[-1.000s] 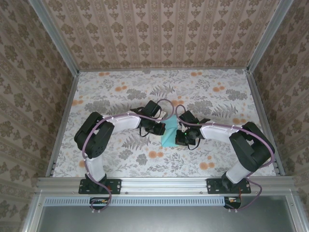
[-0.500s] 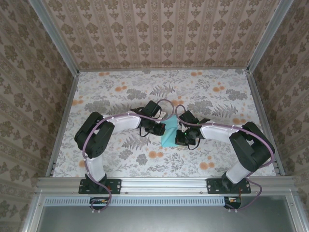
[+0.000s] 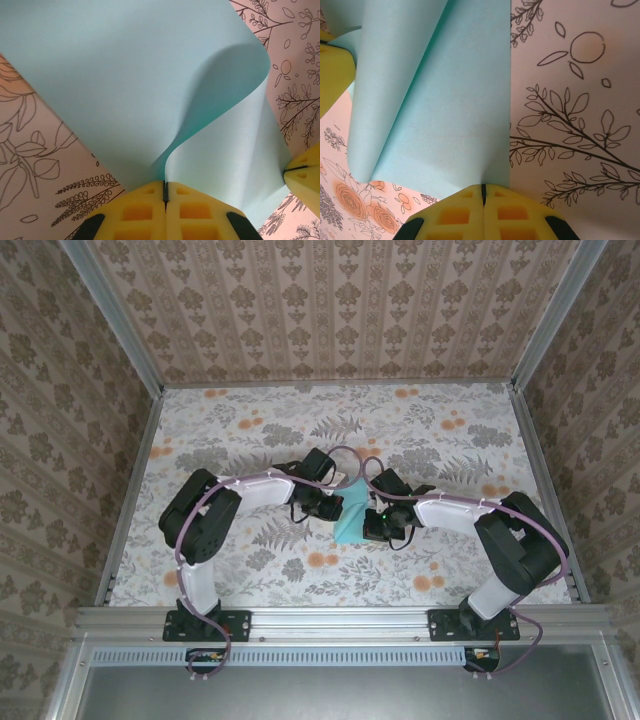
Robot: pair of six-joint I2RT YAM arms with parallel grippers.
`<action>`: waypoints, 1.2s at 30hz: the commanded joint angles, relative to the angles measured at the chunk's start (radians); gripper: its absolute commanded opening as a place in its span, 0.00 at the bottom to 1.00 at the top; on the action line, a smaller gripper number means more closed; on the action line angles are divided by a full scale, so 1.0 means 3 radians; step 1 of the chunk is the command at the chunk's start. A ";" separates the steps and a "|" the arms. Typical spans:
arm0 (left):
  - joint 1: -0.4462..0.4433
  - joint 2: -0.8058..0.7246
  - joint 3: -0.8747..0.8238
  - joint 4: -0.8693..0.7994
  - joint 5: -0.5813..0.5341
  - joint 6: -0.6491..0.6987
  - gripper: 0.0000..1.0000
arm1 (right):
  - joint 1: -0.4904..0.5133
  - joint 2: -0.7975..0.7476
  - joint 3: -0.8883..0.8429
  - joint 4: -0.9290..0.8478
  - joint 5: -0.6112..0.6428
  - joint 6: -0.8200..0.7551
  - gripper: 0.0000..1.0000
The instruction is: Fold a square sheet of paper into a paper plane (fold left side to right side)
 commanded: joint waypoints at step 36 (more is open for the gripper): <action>-0.0061 0.0080 0.0083 -0.0151 -0.0118 0.0133 0.00 | -0.0278 0.0275 0.0188 0.1244 -0.0660 0.0394 0.00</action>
